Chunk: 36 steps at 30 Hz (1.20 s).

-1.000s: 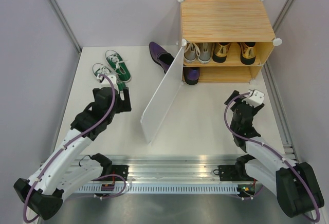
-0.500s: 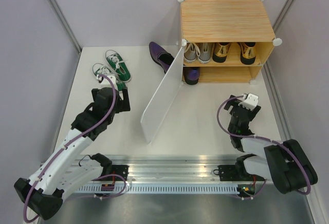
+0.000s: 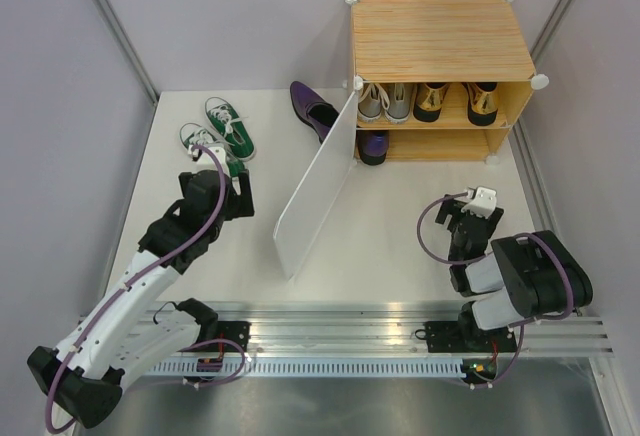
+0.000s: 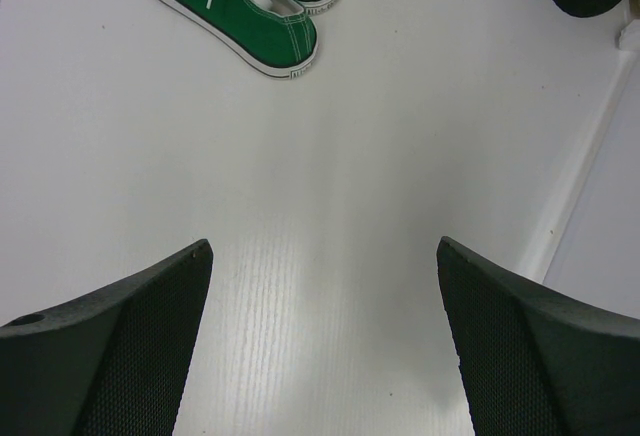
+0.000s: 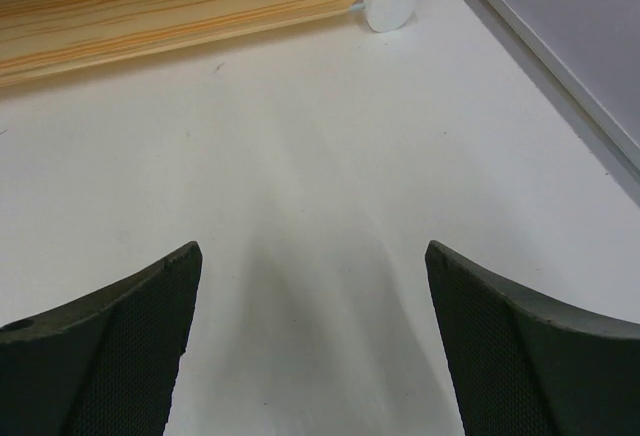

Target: Place and organize the shoes in the shoe cabinet

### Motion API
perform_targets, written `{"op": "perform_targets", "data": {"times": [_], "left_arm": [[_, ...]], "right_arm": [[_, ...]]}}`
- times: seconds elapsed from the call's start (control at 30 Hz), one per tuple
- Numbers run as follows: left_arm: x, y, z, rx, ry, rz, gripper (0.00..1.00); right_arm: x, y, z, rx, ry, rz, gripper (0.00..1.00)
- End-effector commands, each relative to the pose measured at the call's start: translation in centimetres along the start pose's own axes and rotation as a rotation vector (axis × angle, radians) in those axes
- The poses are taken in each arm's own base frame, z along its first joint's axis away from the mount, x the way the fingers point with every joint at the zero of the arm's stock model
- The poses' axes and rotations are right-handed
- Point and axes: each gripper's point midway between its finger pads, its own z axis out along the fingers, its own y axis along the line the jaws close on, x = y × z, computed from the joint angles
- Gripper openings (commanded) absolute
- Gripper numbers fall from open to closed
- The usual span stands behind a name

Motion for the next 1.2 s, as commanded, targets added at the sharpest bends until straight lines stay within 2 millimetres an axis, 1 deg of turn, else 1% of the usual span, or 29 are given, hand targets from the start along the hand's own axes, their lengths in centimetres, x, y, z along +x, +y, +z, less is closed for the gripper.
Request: {"op": "perform_targets", "data": {"times": [0.0,0.03,0.07,0.1,0.13,0.2,0.23,0.27,0.3,0.33,0.37,0.4,0.43,0.53,1.17], "left_arm": [[-1.0,-0.4,-0.1,0.023,-0.037,-0.029,0.95],[-0.9,-0.5,-0.1,0.026,-0.035,-0.028,0.95],[-0.9,-0.5,-0.1,0.027,-0.033,-0.027,0.95],[-0.9,-0.5,-0.1,0.029,-0.034,-0.028,0.95],[-1.0,-0.5,-0.1,0.028,-0.037,-0.029,0.95],[-1.0,-0.4,-0.2,0.028,-0.04,-0.031,0.95],[-1.0,-0.4,-0.2,0.025,-0.041,-0.031,0.95],[-1.1,-0.4,-0.3,0.029,-0.044,-0.033,0.95],[-1.1,-0.4,-0.2,0.028,-0.041,-0.031,0.95],[-1.0,-0.4,-0.2,0.028,-0.04,-0.031,0.95],[-1.0,-0.5,-0.2,0.029,-0.039,-0.031,0.95],[-1.0,-0.5,-0.2,0.031,-0.04,-0.031,0.95],[-1.0,-0.5,-0.2,0.032,-0.04,-0.031,0.95],[-1.1,-0.5,-0.3,0.035,-0.042,-0.033,0.95],[-1.0,-0.7,-0.1,0.04,-0.033,-0.027,0.95]], "right_arm": [[-5.6,2.2,0.0,-0.115,-0.212,0.083,0.95],[-5.5,2.9,0.7,-0.129,-0.195,0.071,0.96],[-5.9,3.3,1.2,-0.142,-0.214,0.055,0.95],[-5.4,3.8,1.4,-0.159,-0.2,0.043,0.95],[-3.7,3.7,1.7,-0.149,-0.114,0.007,0.95],[-4.4,3.7,1.7,-0.148,-0.149,0.024,0.95],[-4.5,3.7,1.8,-0.145,-0.157,0.025,0.98],[-4.7,3.8,1.8,-0.145,-0.146,0.029,0.98],[-4.2,3.9,1.9,-0.145,-0.125,0.017,0.98],[-4.7,4.3,2.4,-0.153,-0.132,0.018,0.98],[-4.0,4.5,2.8,-0.153,-0.1,-0.001,0.98],[-4.0,4.5,3.1,-0.151,-0.083,-0.002,0.98],[-4.2,4.3,2.8,-0.152,-0.097,0.007,0.98],[-3.8,4.3,2.9,-0.151,-0.085,0.004,0.98],[-4.0,4.5,3.0,-0.153,-0.092,0.007,0.98]]}}
